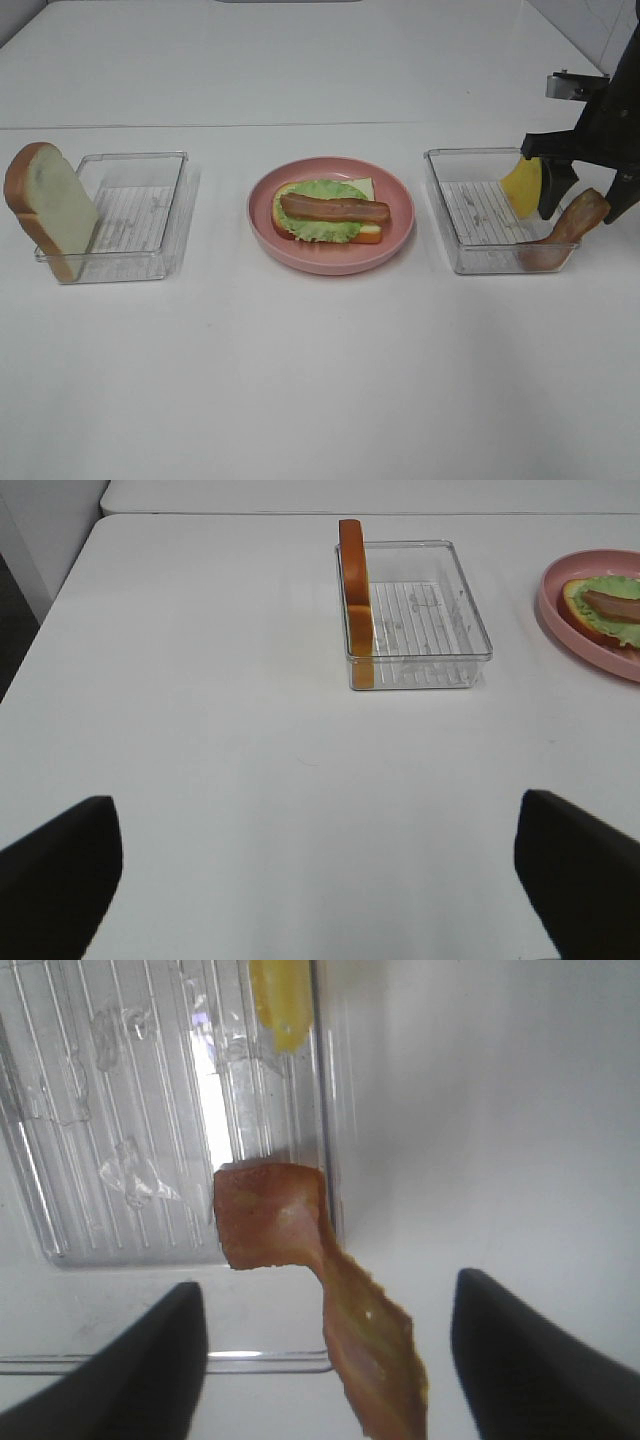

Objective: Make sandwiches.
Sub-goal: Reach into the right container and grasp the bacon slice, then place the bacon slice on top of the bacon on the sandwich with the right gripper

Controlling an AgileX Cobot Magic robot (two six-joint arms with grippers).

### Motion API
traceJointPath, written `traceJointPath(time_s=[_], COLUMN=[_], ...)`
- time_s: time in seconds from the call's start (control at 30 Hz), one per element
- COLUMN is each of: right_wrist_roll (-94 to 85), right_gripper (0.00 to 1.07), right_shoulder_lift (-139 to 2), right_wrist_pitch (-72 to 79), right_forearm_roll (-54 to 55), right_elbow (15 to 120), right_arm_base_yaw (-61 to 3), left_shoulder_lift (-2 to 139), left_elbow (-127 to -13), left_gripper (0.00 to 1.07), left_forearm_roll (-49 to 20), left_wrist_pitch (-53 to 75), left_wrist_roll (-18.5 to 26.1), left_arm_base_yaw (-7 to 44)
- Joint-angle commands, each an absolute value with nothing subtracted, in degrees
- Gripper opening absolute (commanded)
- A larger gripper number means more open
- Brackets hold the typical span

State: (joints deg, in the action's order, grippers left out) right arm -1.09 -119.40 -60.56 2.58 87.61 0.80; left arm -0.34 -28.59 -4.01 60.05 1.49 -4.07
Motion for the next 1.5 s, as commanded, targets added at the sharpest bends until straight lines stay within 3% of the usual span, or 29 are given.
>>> traceJointPath(time_s=[0.03,0.07,0.53,0.6,0.63,0.7,1.2,1.5], right_wrist_roll=[-1.8,-1.8,-1.9,-1.8,-1.8,-1.8,1.0,0.0], right_gripper=[0.41,0.37,0.35,0.16,0.16,0.00,0.00,0.00], right_shoulder_lift=[-119.6,-119.6,-119.6,-119.6,-119.6,-119.6,-110.6,-99.4], right_wrist_pitch=[-60.8,-60.8,-61.0,-61.3,-61.3,-61.7,-63.5,-61.4], right_forearm_roll=[2.7,2.7,2.6,2.5,2.5,2.5,3.7,15.7], right_elbow=[87.4,87.4,87.4,87.4,87.4,87.4,87.7,87.7], right_arm_base_yaw=[1.0,1.0,1.0,1.0,1.0,1.0,1.0,0.9], left_shoulder_lift=[-1.5,-1.5,-1.5,-1.5,-1.5,-1.5,-1.5,-1.5], left_elbow=[-28.6,-28.6,-28.6,-28.6,-28.6,-28.6,-28.6,-28.6], left_gripper=[1.01,1.01,1.01,1.01,1.01,1.01,1.01,1.01], left_forearm_roll=[-4.4,-4.4,-4.4,-4.4,-4.4,-4.4,-4.4,-4.4], left_wrist_pitch=[59.2,59.2,59.2,59.2,59.2,59.2,59.2,59.2], left_wrist_roll=[1.0,1.0,1.0,1.0,1.0,1.0,1.0,1.0], left_arm_base_yaw=[-4.0,-4.0,-4.0,-4.0,-4.0,-4.0,-4.0,-4.0])
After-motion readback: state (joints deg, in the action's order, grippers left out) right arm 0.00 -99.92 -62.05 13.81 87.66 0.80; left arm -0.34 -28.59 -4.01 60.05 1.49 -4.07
